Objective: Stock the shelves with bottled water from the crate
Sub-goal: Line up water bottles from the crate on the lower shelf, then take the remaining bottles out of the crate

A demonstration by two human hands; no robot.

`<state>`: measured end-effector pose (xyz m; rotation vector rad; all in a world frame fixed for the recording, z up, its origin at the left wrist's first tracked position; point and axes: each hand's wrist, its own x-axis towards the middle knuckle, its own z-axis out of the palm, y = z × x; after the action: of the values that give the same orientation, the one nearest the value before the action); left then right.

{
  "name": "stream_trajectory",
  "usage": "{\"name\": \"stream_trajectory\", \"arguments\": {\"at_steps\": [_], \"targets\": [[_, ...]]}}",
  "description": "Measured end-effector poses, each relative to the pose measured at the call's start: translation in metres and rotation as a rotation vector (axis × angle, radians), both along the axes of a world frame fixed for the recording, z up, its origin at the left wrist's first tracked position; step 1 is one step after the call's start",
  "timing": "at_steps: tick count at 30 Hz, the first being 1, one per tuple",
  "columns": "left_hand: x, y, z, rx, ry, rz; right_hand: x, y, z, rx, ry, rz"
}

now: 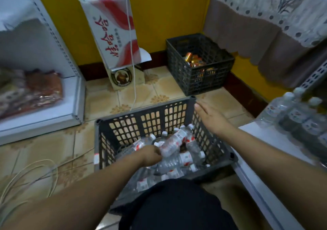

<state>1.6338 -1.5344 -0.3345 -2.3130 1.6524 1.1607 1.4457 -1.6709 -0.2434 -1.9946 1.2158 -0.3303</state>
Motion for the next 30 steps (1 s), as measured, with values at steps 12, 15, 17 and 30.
{"name": "stream_trajectory", "arguments": {"at_steps": [12, 15, 17, 30], "targets": [[-0.001, 0.019, -0.11, 0.243, 0.116, -0.075, 0.003, 0.008, -0.161, 0.324, 0.845, 0.486], [0.011, 0.023, -0.112, 0.142, 0.117, -0.126, 0.005, 0.014, -0.178, 0.295, 0.877, 0.504], [0.016, 0.025, -0.105, 0.082, 0.157, -0.13, 0.005, 0.016, -0.178, 0.228, 0.816, 0.461], [0.036, -0.003, 0.045, -0.392, 0.779, 0.571, -0.031, 0.058, -0.077, 0.241, 0.103, 0.321]]}}
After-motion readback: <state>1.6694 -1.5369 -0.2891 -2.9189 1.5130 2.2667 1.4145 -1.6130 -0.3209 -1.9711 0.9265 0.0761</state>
